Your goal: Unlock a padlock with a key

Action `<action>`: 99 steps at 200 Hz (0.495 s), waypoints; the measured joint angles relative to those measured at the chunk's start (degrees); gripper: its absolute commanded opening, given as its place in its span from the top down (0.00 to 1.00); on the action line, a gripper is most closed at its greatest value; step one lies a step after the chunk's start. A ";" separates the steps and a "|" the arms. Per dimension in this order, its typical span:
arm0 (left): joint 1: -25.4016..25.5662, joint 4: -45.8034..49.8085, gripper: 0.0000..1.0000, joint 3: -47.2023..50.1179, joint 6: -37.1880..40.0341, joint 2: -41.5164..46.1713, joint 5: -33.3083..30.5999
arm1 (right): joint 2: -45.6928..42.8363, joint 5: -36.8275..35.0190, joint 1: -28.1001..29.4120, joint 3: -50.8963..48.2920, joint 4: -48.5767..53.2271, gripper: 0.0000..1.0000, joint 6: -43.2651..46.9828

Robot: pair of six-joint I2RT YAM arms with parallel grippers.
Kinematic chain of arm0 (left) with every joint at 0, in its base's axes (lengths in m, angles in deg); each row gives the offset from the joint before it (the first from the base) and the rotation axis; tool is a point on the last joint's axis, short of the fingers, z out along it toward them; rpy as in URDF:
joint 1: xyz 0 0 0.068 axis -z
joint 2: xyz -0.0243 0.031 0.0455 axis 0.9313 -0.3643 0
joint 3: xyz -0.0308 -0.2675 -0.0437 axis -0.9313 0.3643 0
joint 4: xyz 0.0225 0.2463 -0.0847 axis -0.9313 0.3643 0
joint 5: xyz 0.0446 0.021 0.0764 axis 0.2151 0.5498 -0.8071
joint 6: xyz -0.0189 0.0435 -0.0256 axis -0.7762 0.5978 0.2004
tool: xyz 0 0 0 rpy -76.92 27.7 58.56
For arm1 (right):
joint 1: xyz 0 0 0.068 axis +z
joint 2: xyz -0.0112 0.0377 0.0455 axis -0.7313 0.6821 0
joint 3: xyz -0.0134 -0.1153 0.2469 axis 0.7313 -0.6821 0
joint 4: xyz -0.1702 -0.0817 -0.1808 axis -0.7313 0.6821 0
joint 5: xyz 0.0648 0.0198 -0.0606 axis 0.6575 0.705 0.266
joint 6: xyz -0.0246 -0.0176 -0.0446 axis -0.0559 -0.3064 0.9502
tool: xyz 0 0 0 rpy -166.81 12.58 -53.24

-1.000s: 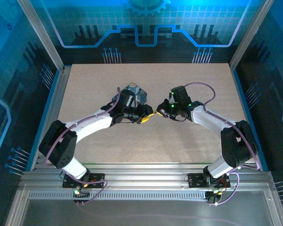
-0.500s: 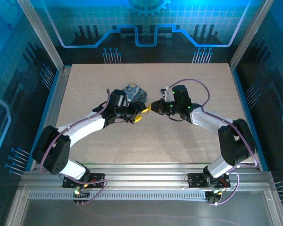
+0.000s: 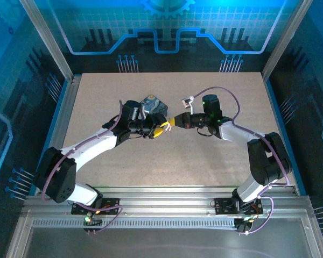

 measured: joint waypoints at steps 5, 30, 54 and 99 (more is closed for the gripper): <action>0.00 -0.15 0.46 0.00 0.00 0.00 0.00 | 0.02 0.04 0.00 -0.11 -0.33 1.00 -0.02; 0.00 -0.50 0.47 0.00 0.02 0.00 0.02 | 0.17 0.07 -0.02 -0.24 -0.44 1.00 0.00; 0.00 -0.44 0.49 0.00 0.26 0.00 0.00 | 0.31 -0.02 -0.02 -0.24 -0.31 1.00 -0.02; 0.24 5.31 0.50 -2.08 5.18 0.31 -0.35 | 0.31 -4.20 -0.11 -0.15 3.37 1.00 -0.28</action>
